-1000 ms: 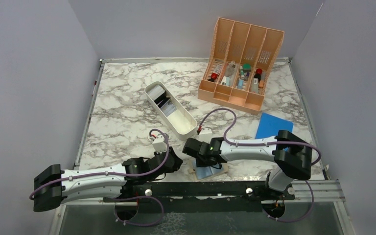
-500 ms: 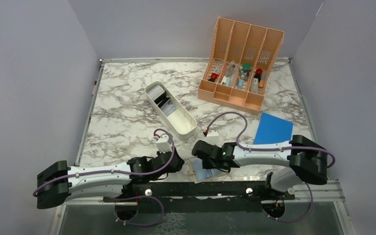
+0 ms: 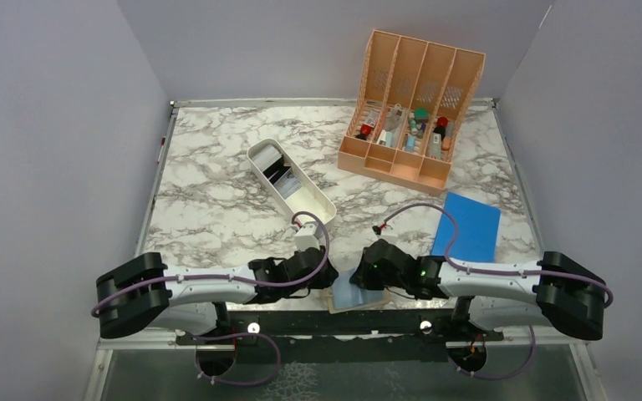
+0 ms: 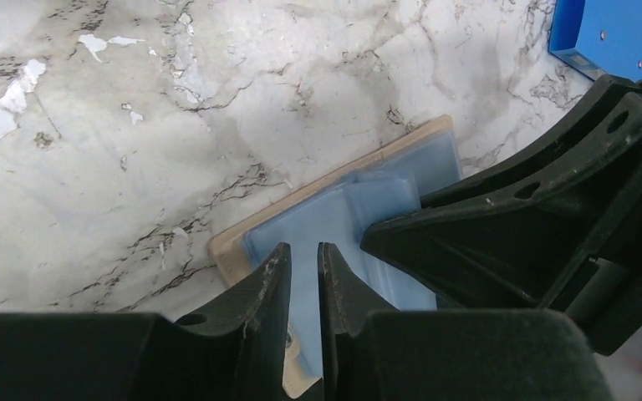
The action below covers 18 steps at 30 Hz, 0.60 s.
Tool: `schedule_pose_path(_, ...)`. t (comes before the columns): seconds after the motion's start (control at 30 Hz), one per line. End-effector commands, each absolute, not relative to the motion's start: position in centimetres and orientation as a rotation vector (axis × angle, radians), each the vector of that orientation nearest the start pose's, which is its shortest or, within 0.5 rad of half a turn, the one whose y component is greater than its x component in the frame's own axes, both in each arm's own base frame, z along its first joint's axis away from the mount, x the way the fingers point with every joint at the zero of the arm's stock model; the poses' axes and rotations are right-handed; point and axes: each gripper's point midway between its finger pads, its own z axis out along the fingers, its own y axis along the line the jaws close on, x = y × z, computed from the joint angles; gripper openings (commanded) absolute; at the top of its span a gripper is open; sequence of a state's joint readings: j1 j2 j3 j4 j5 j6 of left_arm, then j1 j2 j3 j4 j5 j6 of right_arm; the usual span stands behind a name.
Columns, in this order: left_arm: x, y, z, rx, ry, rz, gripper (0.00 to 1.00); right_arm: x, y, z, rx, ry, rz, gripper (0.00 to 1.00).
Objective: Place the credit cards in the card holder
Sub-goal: Turn over the card slot in the card holder.
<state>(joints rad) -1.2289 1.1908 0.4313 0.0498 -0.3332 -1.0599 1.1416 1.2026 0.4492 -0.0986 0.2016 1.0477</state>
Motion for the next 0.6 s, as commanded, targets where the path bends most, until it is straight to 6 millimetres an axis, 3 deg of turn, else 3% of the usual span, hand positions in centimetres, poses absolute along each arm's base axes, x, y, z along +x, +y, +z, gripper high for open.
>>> schedule_pose_path(0.0,13.3,-31.6,6.4,0.038,2.373,-0.912,0.21,12.3,28.4,4.9,-0.003,2.490,0.932,0.21)
schedule_pose_path(0.23,13.7,-33.3,5.6,0.085,2.409,-0.902,0.20,12.1,28.0,4.4,0.009,2.494,1.022,0.22)
schedule_pose_path(0.57,13.8,-33.9,4.0,0.097,2.477,-0.856,0.20,12.2,27.3,5.1,0.003,2.460,1.046,0.22)
